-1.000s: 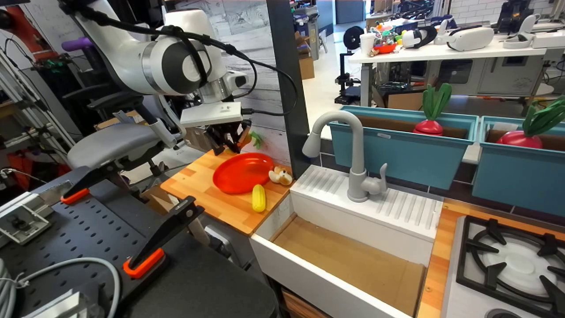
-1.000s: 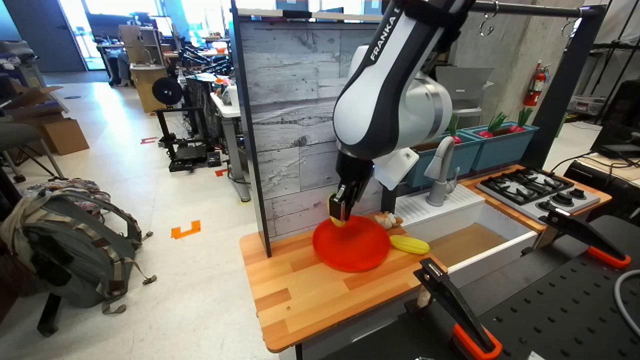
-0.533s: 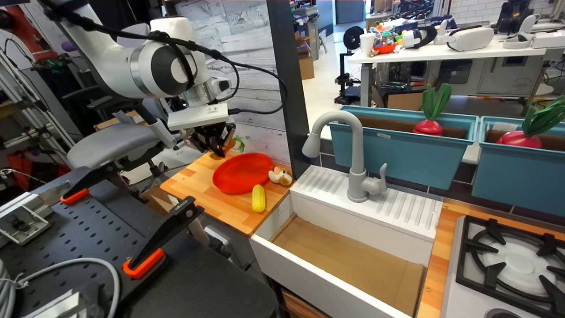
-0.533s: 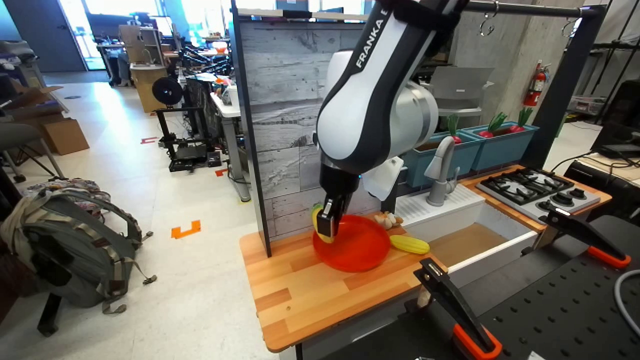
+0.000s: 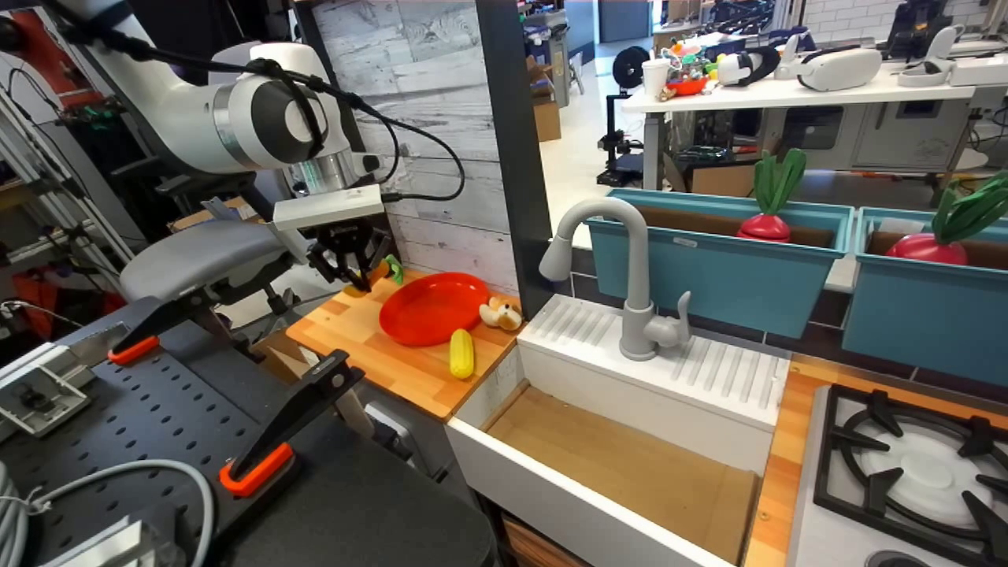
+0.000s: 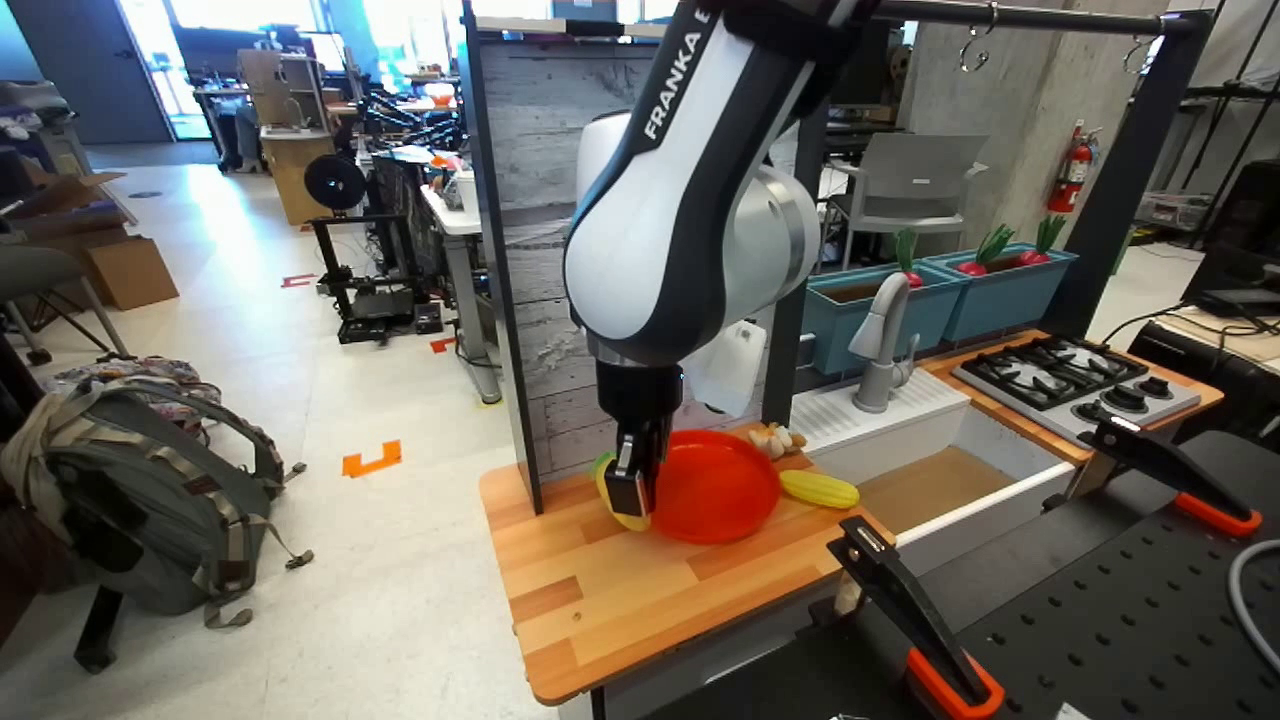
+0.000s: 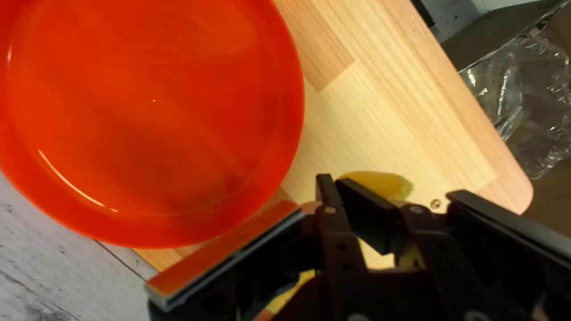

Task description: Pick up the carrot plushie from the plate and put it on the table

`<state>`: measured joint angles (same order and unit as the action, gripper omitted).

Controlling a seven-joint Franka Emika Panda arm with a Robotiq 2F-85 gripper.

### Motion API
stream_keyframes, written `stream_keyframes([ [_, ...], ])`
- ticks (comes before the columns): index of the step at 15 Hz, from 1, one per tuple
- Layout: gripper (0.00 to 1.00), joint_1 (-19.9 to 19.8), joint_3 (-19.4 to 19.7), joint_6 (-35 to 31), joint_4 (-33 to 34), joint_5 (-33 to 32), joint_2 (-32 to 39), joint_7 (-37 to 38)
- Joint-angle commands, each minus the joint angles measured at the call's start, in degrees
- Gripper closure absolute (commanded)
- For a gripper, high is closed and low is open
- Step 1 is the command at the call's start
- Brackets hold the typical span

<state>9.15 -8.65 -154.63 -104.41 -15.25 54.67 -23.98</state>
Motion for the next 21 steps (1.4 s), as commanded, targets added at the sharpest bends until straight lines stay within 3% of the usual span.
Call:
stream_keyframes([
  [1, 0.98, 1.12, 0.26, 5.68, 5.07, -1.56, 3.14, -0.99],
  [7, 0.98, 2.37, 1.07, 12.48, 11.56, -1.89, 8.24, -0.83],
  [8, 0.76, 2.60, 1.26, 13.45, 12.52, -1.97, 8.91, -0.64],
  [9, 0.66, 2.64, 1.24, 14.15, 13.35, -1.92, 9.44, -0.71],
  [18, 0.01, 2.97, 0.79, 15.81, 14.67, -2.12, 9.10, -1.04],
  [21, 0.00, 2.88, 0.17, 14.16, 12.84, -2.14, 6.98, -1.02],
])
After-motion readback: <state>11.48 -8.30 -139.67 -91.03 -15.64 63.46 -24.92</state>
